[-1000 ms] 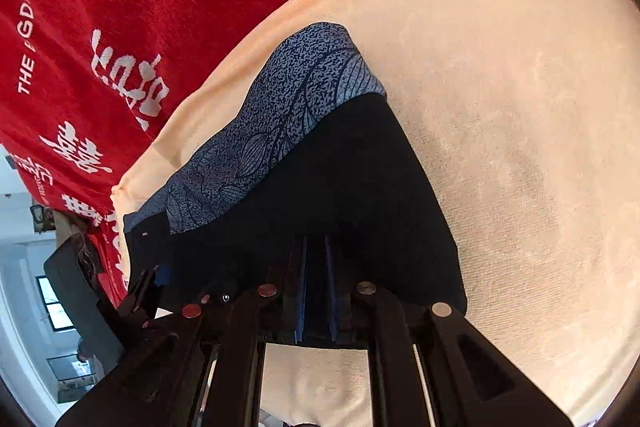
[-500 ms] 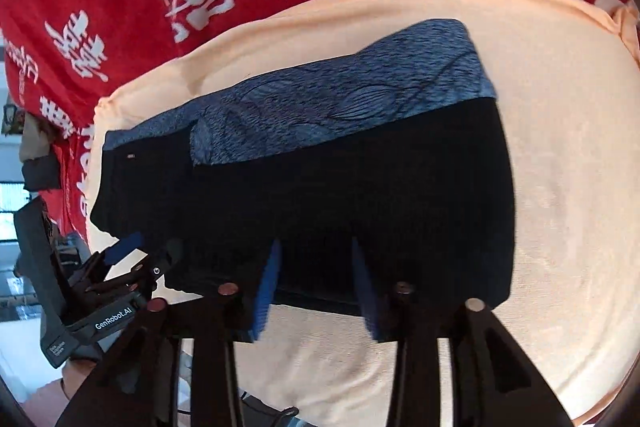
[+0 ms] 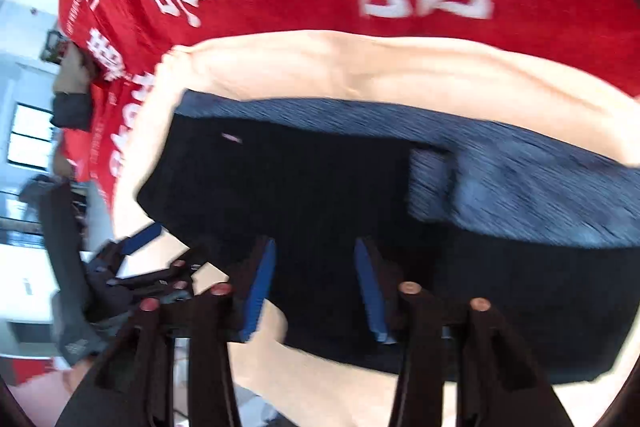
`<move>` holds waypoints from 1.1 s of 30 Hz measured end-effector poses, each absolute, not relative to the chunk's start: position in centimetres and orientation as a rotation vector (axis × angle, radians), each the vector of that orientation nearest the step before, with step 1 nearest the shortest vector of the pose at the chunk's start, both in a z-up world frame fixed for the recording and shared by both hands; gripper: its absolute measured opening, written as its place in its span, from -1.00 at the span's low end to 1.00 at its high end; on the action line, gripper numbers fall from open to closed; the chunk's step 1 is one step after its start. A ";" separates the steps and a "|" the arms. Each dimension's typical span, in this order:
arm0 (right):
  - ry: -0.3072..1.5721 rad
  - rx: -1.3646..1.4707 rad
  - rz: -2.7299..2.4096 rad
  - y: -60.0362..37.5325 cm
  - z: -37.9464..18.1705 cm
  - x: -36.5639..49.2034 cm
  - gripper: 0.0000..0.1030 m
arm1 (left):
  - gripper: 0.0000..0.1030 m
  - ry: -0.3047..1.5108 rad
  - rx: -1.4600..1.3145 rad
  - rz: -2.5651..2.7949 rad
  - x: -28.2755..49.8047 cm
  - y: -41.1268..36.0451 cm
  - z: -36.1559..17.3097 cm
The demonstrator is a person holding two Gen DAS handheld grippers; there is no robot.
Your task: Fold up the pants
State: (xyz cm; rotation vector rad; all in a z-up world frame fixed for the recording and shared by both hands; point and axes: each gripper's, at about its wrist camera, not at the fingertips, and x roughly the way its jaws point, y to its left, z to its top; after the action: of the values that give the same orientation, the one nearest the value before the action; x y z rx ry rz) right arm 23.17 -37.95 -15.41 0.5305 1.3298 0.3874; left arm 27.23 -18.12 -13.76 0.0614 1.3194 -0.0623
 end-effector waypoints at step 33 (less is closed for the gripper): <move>1.490 0.249 0.110 -37.9 -18.0 17.4 -0.08 | 0.98 1.327 0.154 -0.043 30.5 -14.9 -16.3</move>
State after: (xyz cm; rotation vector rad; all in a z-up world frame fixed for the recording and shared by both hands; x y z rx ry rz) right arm 17.38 -37.92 -17.96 0.2489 1.4898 0.1095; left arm 30.52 -14.87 -16.34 0.1541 1.3270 -0.0427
